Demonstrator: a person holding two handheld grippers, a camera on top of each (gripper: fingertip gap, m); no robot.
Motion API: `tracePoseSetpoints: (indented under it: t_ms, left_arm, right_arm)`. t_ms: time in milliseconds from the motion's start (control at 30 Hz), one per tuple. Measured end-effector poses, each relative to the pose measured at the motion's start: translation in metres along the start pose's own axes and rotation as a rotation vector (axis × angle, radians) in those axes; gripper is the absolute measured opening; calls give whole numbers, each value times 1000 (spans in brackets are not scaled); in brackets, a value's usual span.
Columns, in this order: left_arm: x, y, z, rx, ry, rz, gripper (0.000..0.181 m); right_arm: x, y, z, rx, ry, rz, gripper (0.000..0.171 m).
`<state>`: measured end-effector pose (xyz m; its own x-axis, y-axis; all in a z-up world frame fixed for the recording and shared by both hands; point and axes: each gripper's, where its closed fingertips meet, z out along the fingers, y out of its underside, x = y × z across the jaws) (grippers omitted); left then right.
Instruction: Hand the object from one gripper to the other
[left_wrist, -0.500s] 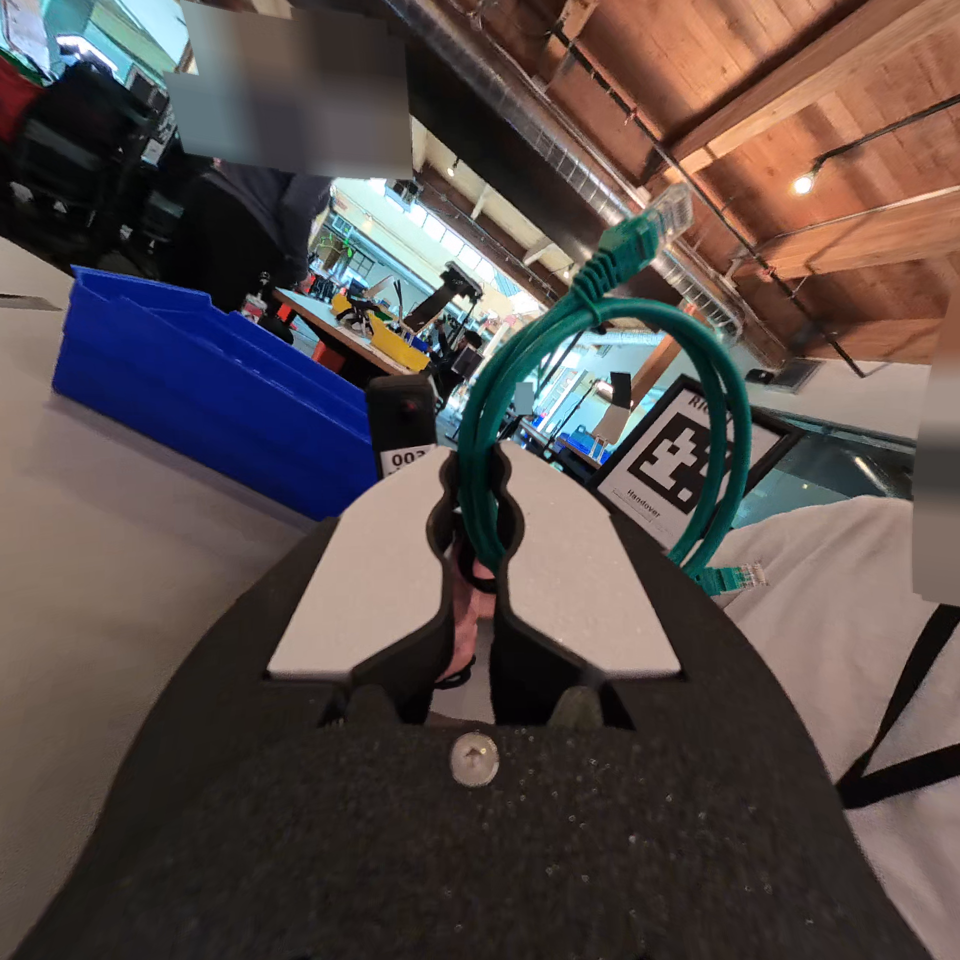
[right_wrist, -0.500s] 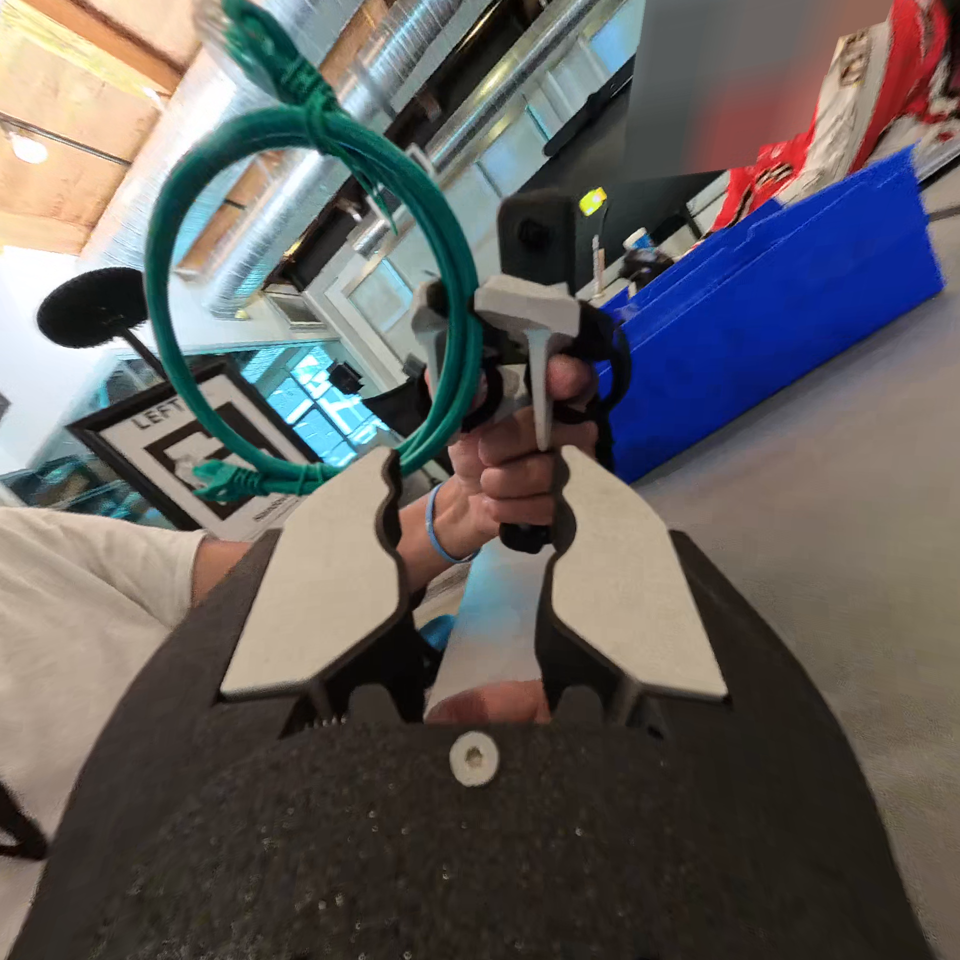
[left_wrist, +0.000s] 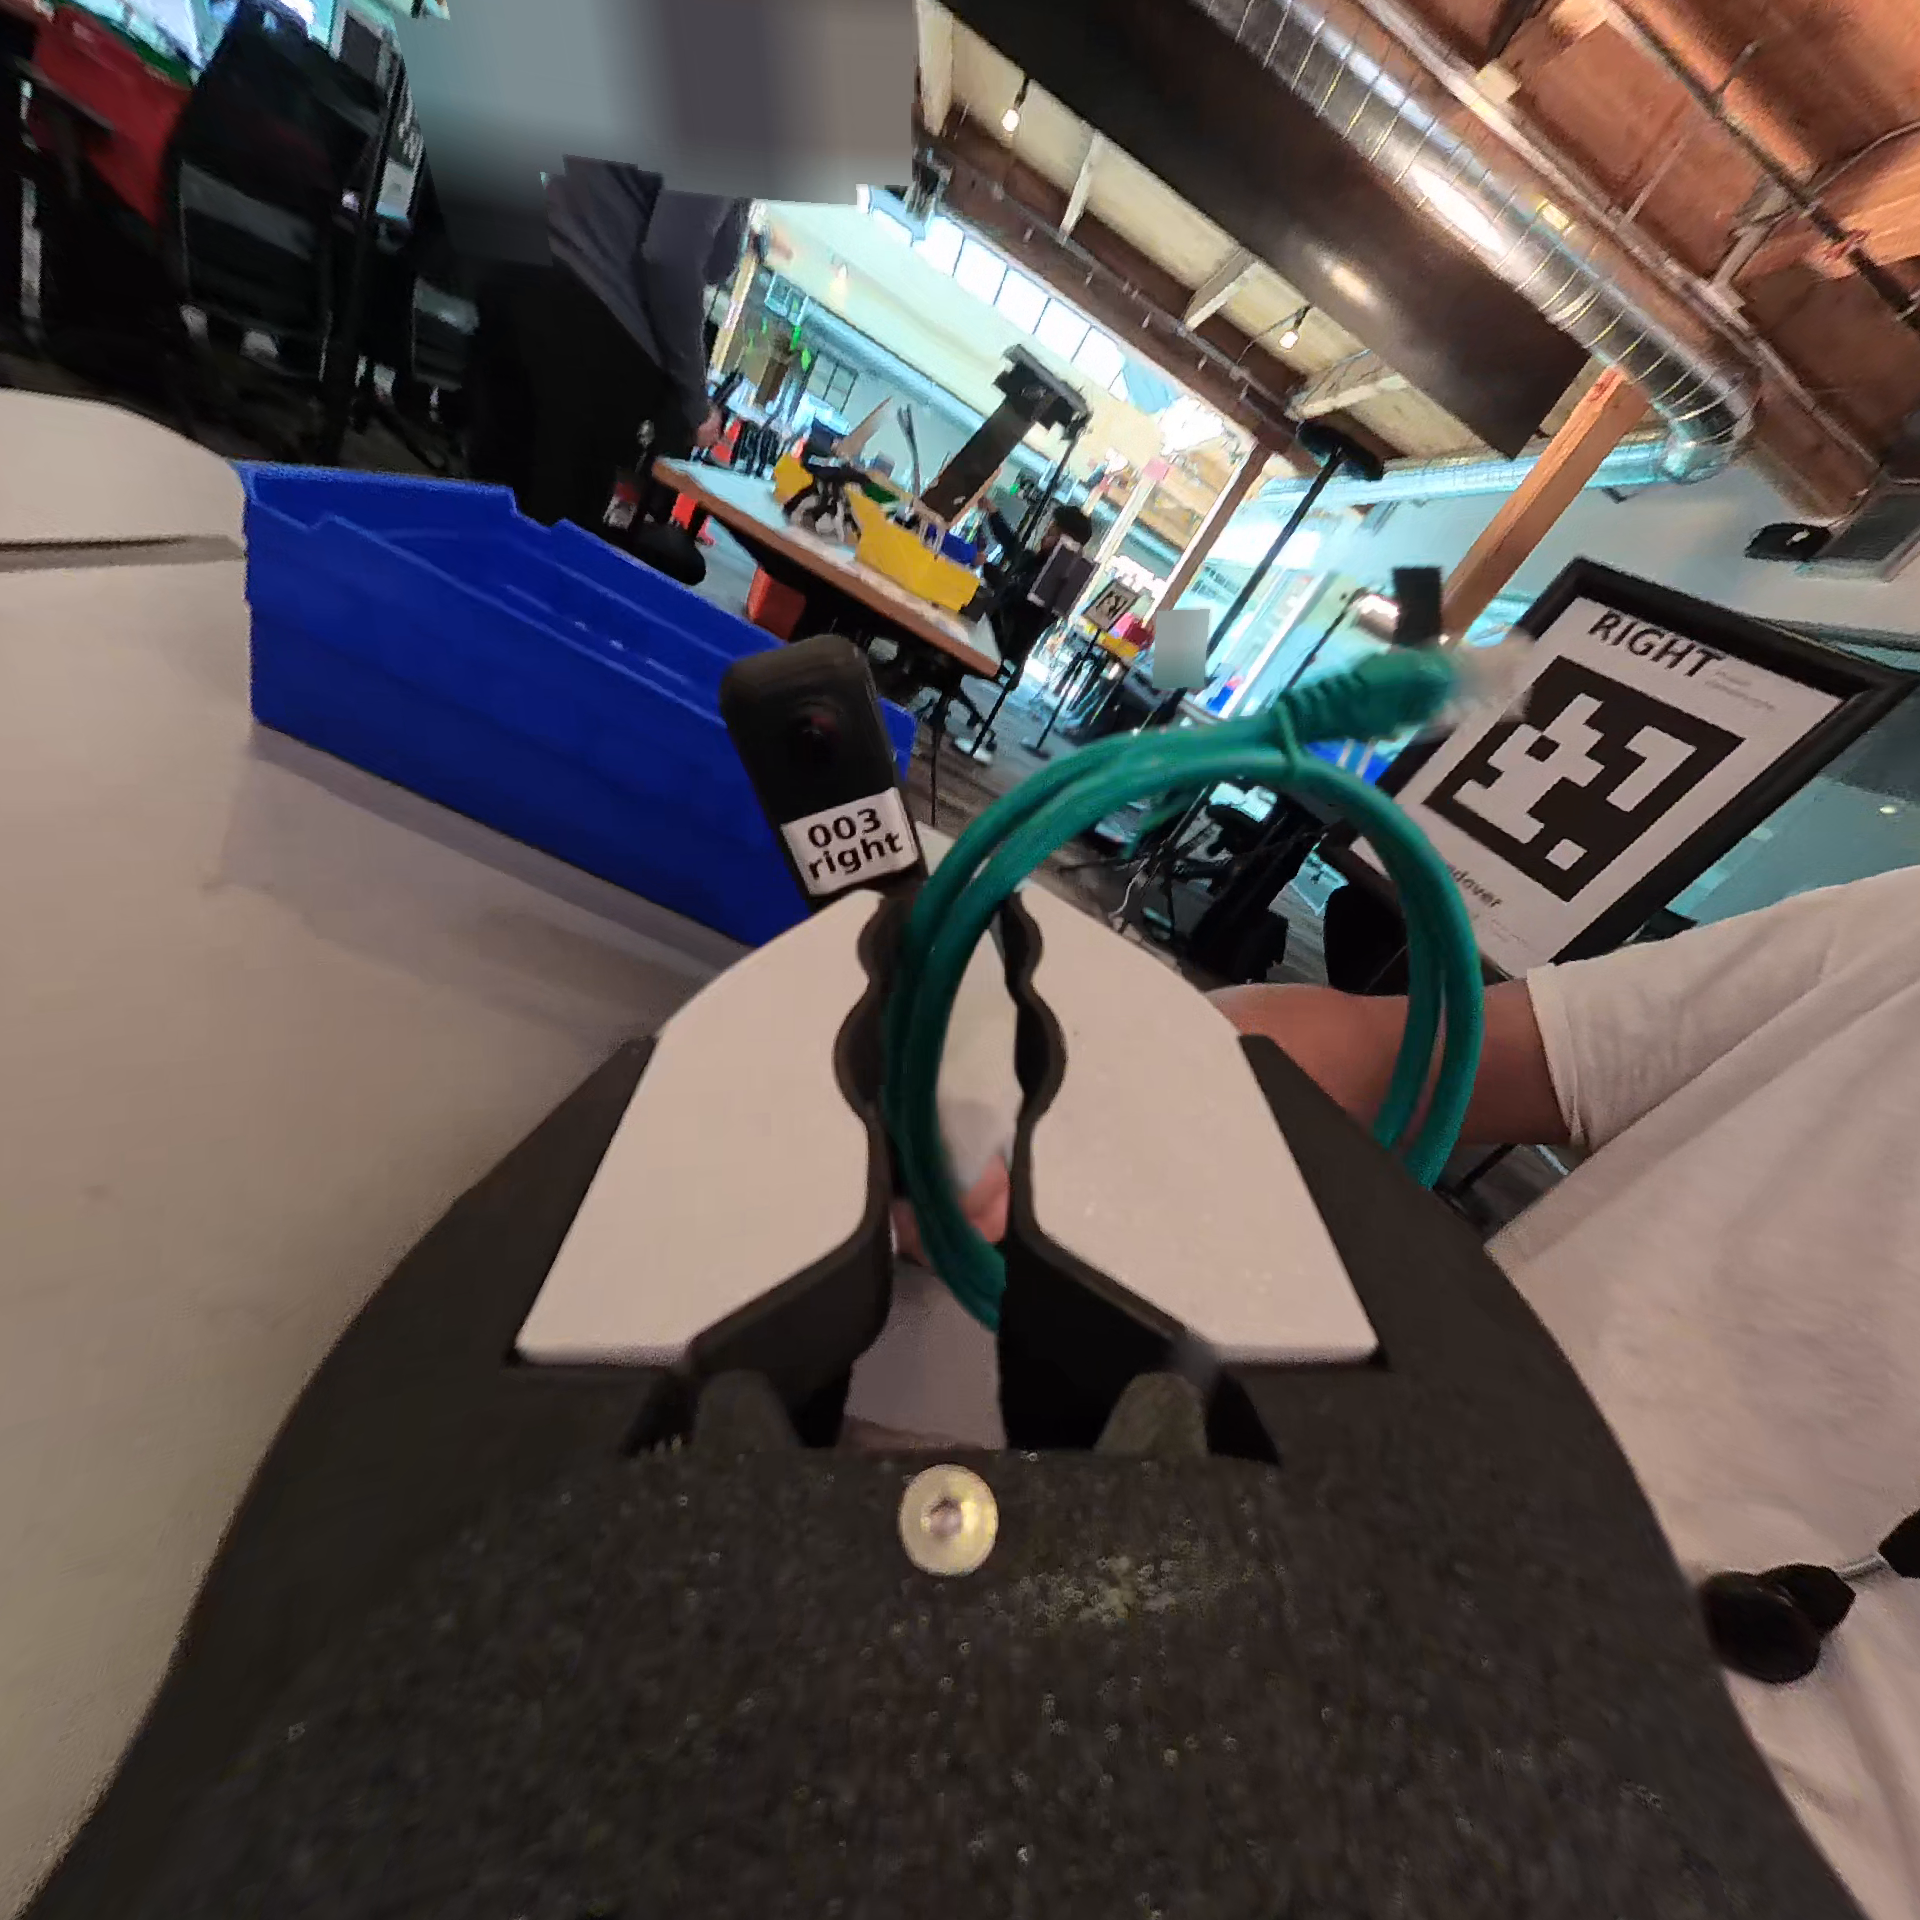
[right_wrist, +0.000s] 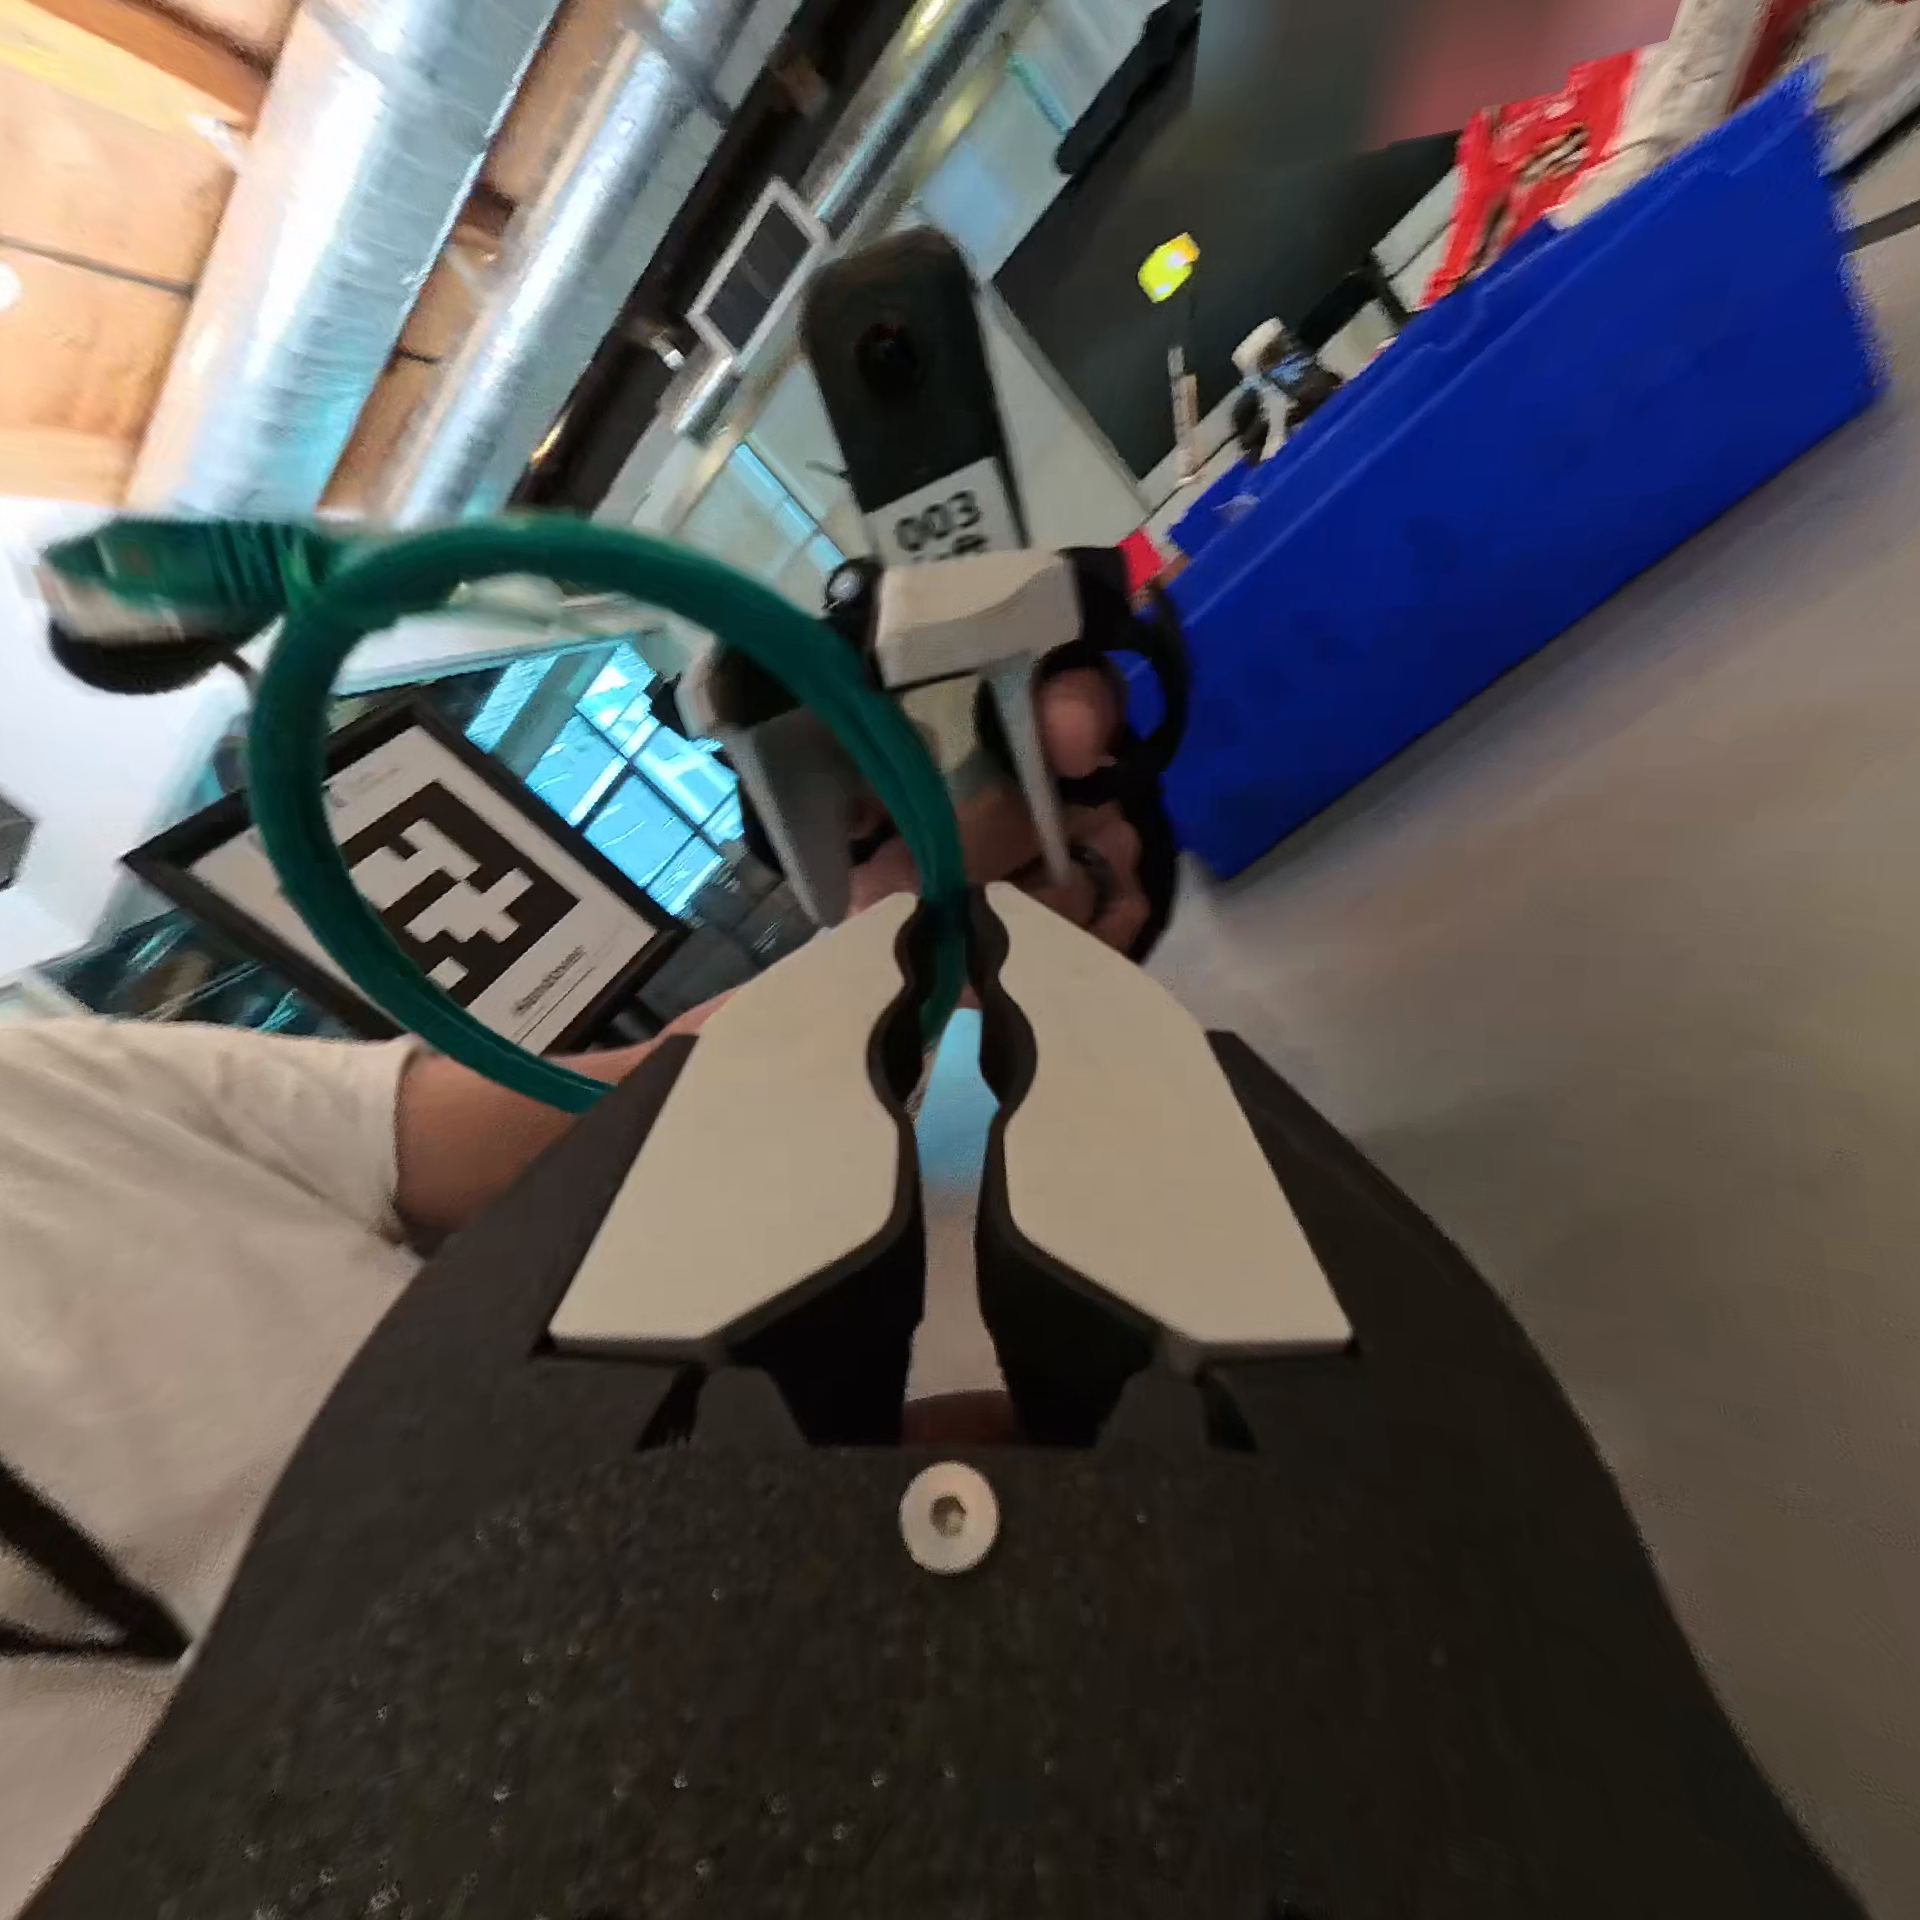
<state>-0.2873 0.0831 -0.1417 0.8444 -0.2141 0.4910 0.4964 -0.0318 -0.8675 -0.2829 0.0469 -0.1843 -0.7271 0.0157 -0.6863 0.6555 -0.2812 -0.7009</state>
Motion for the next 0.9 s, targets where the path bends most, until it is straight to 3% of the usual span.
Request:
tracePoseSetpoints:
  t_ms: [167,267,400,533,600,800,900]
  left_arm:
    - [-20,-10,-24,-29,-185,66,39]
    - [-9,-14,-41,-82,-204,109,46]
    - [23,16,-39,-280,-207,216,50]
    - [28,42,-15,-289,-312,308,53]
    - [27,47,-6,-283,-331,289,50]
    - [30,46,0,-215,-271,172,8]
    - [33,48,-1,-220,-239,170,5]
  right_arm:
    - [25,-11,-20,42,124,62,5]
    - [34,-19,-30,75,172,97,4]
    - [45,-26,-38,112,250,102,5]
    - [55,-25,-41,118,318,106,5]
    - [55,-22,-39,109,334,90,5]
    - [57,-12,-38,-11,442,-72,5]
    - [54,-18,-38,7,448,-141,5]
